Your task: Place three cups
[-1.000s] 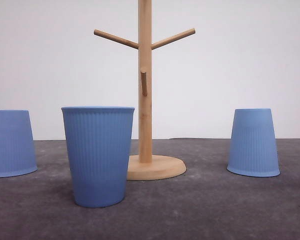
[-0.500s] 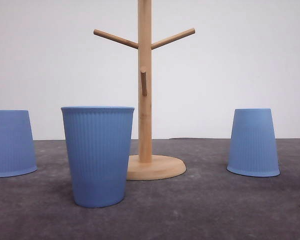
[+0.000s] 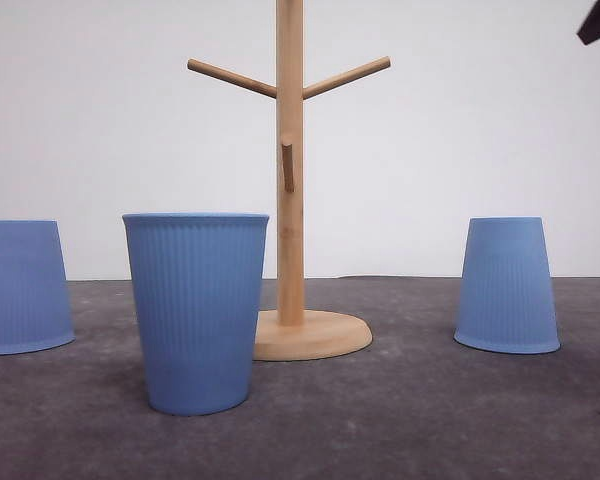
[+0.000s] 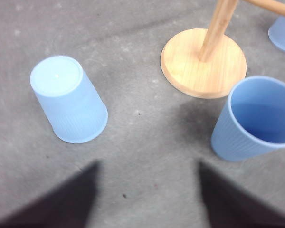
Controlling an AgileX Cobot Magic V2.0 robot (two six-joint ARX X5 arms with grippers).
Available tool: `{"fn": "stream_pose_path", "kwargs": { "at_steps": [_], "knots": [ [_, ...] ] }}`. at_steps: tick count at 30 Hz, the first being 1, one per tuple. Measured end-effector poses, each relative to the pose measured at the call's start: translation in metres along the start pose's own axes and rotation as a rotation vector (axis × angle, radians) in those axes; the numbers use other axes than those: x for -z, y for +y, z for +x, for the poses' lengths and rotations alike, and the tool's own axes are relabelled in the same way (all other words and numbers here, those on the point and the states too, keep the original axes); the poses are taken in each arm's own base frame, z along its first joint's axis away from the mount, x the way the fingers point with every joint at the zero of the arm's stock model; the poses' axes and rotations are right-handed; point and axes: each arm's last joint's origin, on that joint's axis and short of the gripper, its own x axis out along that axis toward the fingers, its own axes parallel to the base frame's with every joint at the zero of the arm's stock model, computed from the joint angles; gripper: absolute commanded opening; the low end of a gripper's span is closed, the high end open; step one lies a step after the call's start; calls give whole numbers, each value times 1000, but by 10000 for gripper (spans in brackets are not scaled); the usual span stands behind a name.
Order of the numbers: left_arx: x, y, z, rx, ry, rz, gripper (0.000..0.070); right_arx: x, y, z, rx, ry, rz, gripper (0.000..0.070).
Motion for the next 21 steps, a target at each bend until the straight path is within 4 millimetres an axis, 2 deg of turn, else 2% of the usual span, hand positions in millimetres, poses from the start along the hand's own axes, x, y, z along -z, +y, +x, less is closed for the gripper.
{"fn": "stream_pose_path", "kwargs": {
  "at_steps": [7,12,21],
  "knots": [
    [-3,4,10,-43,53,-180,494,0,0,0,0,0,0,443],
    [-11,13,33,-87,145,-269,614,0,0,0,0,0,0,443],
    [-37,38,75,-152,170,-346,615,-2,0,0,0,-23,9,443]
  ]
}}
